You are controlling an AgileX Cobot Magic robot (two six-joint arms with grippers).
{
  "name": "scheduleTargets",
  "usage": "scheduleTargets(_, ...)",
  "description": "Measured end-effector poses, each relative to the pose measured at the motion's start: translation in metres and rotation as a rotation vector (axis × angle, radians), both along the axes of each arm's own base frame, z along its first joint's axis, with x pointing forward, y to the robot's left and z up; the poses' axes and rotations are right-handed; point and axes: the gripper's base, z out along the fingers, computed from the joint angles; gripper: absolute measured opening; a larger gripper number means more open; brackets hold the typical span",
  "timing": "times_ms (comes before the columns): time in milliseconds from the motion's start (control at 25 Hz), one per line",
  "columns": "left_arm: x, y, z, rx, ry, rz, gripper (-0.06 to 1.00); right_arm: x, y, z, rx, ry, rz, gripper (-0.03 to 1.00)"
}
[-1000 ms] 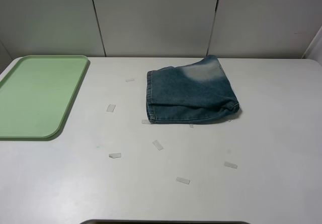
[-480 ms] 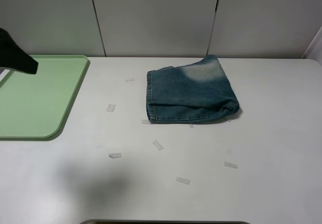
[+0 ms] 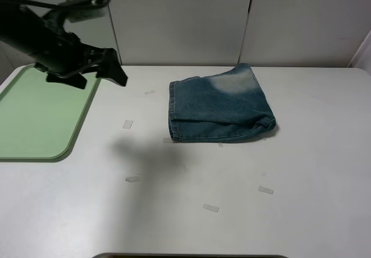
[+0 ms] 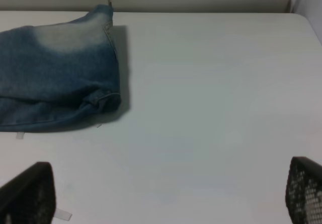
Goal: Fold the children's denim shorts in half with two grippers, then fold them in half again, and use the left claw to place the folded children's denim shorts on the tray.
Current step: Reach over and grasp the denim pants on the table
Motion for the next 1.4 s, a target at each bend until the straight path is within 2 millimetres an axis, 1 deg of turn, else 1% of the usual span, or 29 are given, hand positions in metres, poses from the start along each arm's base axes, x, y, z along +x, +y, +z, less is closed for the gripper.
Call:
scheduleTargets(80,0.012,-0.022,-0.015,-0.005,0.016,-0.020,0.99,0.000,0.000,0.000,0.000,0.000,0.000,0.69)
scheduleTargets(200,0.023,-0.054,-0.035,-0.020,0.041,-0.041,0.99,0.000,0.000,0.000,0.000,0.000,0.000,0.69)
scheduleTargets(320,0.033,-0.078,-0.052,-0.029,0.059,-0.053,0.99,0.000,0.000,0.000,0.000,0.000,0.000,0.69)
scheduleTargets(480,0.046,-0.101,-0.070,-0.037,0.068,-0.063,0.99,0.000,0.000,0.000,0.000,0.000,0.000,0.69)
scheduleTargets(680,0.057,-0.119,-0.089,-0.042,0.084,-0.064,0.99,0.000,0.000,0.000,0.000,0.000,0.000,0.69)
scheduleTargets(840,0.060,-0.130,-0.103,-0.050,0.087,-0.051,0.99,0.000,0.000,0.000,0.000,0.000,0.000,0.69)
scheduleTargets(1040,0.059,-0.137,-0.119,-0.046,0.097,-0.044,0.99,0.000,0.000,0.000,0.000,0.000,0.000,0.69)
scheduleTargets(1160,0.059,-0.141,-0.126,-0.044,0.097,-0.045,0.99,0.000,0.000,0.000,0.000,0.000,0.000,0.69)
scheduleTargets(1320,0.060,-0.147,-0.130,-0.047,0.071,-0.047,0.99,0.000,0.000,0.000,0.000,0.000,0.000,0.69)
scheduleTargets(1400,0.060,-0.152,-0.132,-0.051,0.049,-0.049,0.98,0.000,0.000,0.000,0.000,0.000,0.000,0.69)
